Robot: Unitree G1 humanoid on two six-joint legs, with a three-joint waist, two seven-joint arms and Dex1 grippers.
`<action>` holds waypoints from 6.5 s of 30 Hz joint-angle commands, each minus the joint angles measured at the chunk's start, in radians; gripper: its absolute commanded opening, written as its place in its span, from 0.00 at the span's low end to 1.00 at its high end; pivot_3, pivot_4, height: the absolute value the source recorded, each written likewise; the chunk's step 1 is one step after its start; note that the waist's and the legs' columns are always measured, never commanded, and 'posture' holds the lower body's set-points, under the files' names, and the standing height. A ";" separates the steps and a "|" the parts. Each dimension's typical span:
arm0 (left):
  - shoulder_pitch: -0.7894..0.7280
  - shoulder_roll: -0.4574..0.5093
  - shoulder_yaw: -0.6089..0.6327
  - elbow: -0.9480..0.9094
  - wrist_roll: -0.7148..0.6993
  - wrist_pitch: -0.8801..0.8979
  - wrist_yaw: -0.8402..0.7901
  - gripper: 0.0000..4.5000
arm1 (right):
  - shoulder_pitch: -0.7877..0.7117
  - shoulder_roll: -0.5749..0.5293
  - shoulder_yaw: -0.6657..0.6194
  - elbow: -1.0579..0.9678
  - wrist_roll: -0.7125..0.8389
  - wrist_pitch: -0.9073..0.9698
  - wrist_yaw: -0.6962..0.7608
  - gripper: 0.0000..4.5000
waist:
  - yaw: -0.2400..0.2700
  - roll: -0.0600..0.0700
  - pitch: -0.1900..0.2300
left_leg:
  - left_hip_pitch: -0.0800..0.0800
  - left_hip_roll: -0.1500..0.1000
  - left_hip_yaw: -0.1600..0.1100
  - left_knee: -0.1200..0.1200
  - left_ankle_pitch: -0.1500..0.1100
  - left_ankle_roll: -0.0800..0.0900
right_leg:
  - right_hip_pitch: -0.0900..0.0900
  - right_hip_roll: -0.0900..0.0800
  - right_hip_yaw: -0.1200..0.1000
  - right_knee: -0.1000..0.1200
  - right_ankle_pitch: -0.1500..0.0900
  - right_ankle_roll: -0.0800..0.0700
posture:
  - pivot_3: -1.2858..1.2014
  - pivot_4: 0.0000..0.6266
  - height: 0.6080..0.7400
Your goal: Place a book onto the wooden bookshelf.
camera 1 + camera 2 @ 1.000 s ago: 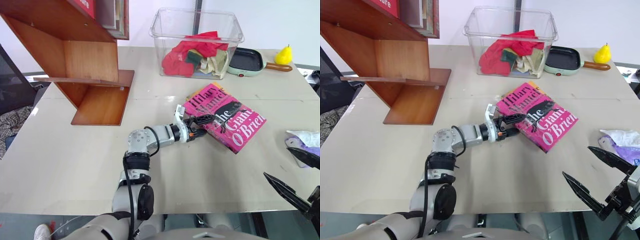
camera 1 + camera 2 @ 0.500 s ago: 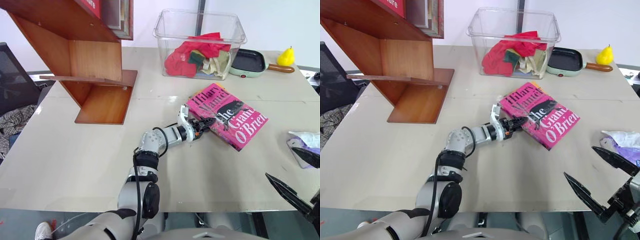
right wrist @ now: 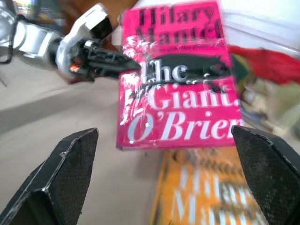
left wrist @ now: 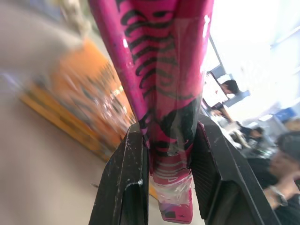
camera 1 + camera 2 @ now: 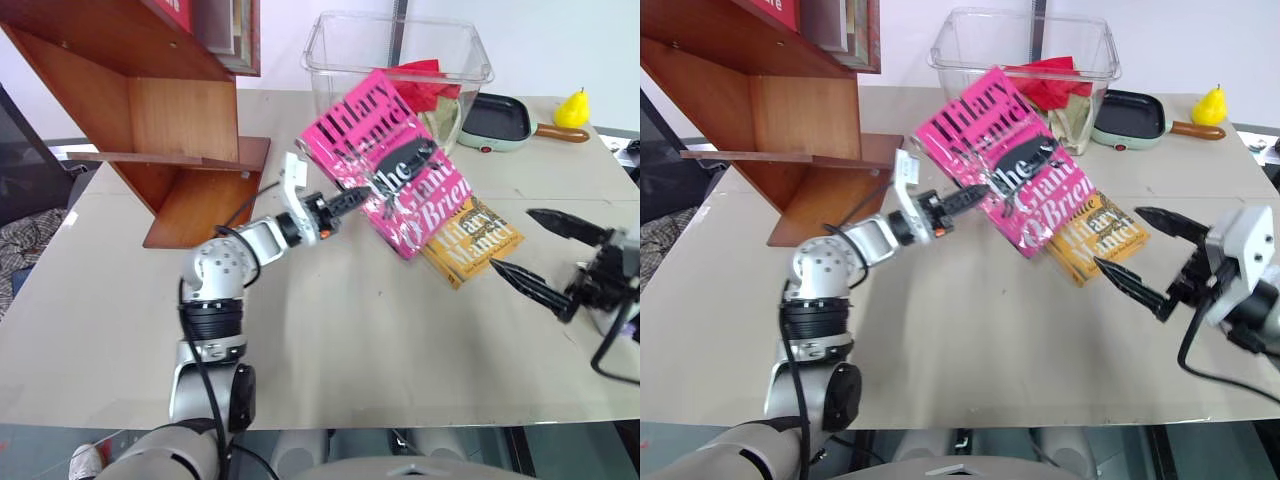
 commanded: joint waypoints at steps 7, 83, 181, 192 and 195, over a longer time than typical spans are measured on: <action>-0.097 0.450 -0.182 -0.240 0.584 -0.741 -0.303 0.15 | -0.303 -0.036 0.064 0.235 0.041 0.009 0.215 1.00 | 0.009 0.001 0.004 | -0.008 0.000 0.000 0.000 0.000 0.000 | -0.008 0.001 -0.001 -0.001 0.000 0.001 | 0.52 0.24 1.00; 0.239 -0.097 -0.278 -0.095 0.810 -0.997 0.127 0.01 | -0.154 0.060 -0.101 -0.042 0.113 0.004 0.072 1.00 | 0.011 0.003 0.007 | 0.006 0.011 0.021 0.012 -0.003 0.004 | 0.001 0.003 0.005 0.015 -0.002 -0.001 | 0.52 0.24 1.00; 0.842 0.421 0.222 -0.352 0.246 -0.611 -0.413 0.99 | 0.437 0.136 -0.294 -0.037 -0.049 -0.031 0.161 1.00 | -0.015 0.002 0.004 | 0.008 0.018 0.022 0.001 -0.004 0.004 | -0.001 -0.001 0.006 0.002 -0.004 0.002 | 0.52 0.24 1.00; 0.904 0.431 0.218 -0.302 0.279 -0.642 -0.484 0.99 | 0.471 0.129 -0.281 -0.035 -0.092 -0.033 0.165 1.00 | -0.015 0.002 0.004 | 0.008 0.018 0.024 -0.004 -0.005 0.003 | -0.004 -0.003 0.006 0.001 -0.004 0.002 | 0.52 0.24 1.00; 0.892 0.425 0.200 -0.303 0.280 -0.642 -0.489 0.99 | 0.465 0.127 -0.270 -0.046 -0.097 -0.026 0.160 1.00 | -0.014 0.002 0.004 | 0.008 0.018 0.024 -0.005 -0.005 0.003 | -0.004 -0.003 0.006 0.001 -0.004 0.002 | 0.52 0.24 1.00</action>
